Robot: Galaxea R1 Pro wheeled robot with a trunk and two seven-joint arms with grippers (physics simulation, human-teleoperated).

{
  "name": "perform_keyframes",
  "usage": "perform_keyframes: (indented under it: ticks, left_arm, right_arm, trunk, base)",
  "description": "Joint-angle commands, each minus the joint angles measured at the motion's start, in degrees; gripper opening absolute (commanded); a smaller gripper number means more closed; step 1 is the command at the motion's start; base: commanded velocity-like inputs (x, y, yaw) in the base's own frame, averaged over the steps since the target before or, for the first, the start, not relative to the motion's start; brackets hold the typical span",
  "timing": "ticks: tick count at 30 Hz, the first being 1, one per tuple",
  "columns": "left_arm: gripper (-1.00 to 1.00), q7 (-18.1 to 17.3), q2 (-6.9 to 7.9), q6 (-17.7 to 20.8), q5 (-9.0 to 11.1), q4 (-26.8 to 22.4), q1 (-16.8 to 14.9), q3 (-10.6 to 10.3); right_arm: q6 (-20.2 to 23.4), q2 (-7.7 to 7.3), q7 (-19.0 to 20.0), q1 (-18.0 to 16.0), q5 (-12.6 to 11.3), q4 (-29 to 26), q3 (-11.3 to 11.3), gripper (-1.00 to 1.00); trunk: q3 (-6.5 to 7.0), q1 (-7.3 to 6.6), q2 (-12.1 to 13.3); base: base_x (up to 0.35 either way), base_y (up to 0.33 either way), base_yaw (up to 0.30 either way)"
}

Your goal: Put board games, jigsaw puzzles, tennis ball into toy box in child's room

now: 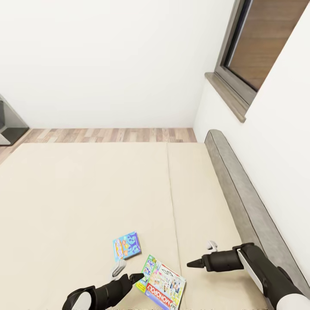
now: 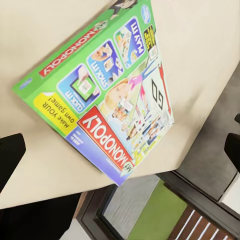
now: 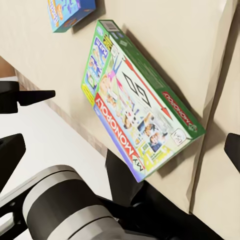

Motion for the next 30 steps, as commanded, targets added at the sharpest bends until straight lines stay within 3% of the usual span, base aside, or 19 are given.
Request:
perform_keyframes:
  ticks: [1,30]
  left_arm:
    - [1.0,-0.1,0.04,0.1,0.0,0.0,-0.1,0.0]
    - [1.0,-1.3,1.01,-0.3,-0.2,0.2,-1.2,0.0]
  right_arm:
    - [0.5,-0.07,-0.2,-0.1,-0.6,0.0,0.2,1.0]
    - [0.4,-0.22,-0.3,-0.6,-0.6,0.0,0.1,1.0]
  trunk:
    - [-0.13,0.0,0.0]
    - [-2.83,0.0,0.0]
  base:
    - [0.0,0.0,0.0]
    - [0.0,0.0,0.0]
